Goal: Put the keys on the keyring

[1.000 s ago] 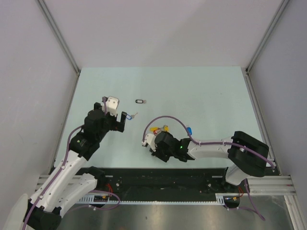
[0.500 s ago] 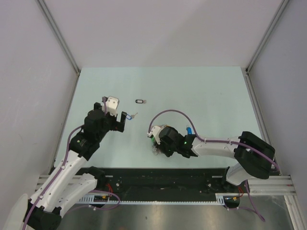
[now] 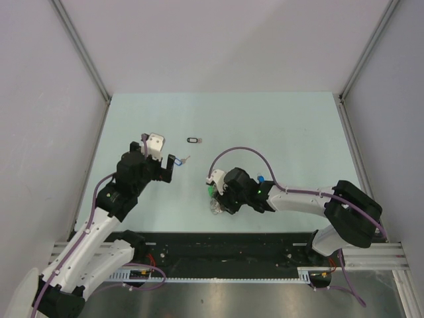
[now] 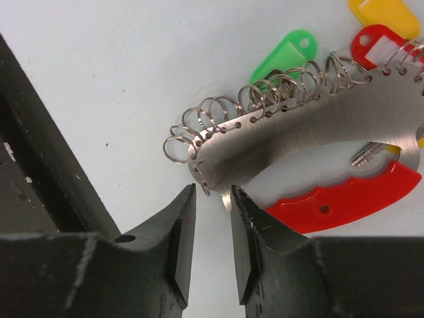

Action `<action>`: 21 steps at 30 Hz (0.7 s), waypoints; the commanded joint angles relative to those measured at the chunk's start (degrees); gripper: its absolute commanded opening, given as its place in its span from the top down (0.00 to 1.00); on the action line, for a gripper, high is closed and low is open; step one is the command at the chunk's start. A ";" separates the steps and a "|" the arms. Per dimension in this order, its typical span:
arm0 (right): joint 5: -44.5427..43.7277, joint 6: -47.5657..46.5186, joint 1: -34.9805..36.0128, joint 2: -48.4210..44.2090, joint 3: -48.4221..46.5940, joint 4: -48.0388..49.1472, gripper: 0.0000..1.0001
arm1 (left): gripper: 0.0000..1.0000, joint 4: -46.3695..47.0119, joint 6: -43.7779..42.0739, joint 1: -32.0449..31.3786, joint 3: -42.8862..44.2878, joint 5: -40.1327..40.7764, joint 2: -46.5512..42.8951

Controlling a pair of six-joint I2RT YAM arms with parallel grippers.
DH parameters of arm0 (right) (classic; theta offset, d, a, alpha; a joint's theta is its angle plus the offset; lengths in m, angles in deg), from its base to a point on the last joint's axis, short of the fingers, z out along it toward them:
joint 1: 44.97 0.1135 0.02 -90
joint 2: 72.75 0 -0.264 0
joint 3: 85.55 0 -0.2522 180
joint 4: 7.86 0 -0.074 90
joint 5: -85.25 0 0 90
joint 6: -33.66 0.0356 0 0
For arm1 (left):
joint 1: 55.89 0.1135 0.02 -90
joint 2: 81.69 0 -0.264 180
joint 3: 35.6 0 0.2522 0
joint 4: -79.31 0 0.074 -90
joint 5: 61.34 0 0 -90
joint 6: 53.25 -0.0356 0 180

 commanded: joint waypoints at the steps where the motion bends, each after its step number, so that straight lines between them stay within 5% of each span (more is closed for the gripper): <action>1: 4.33 -2.11 -0.63 0.46 -2.05 1.04 0.69 | 0.00 1.83 0.58 0.56 -0.26 -1.12 0.08; 19: 4.33 -3.87 -0.54 4.77 -3.28 1.47 0.80 | 0.00 1.65 0.49 0.56 -0.17 -2.09 0.52; 21: 4.42 -4.04 -0.45 4.78 -3.28 1.39 0.89 | 0.00 1.57 0.49 0.56 -0.17 -2.27 0.61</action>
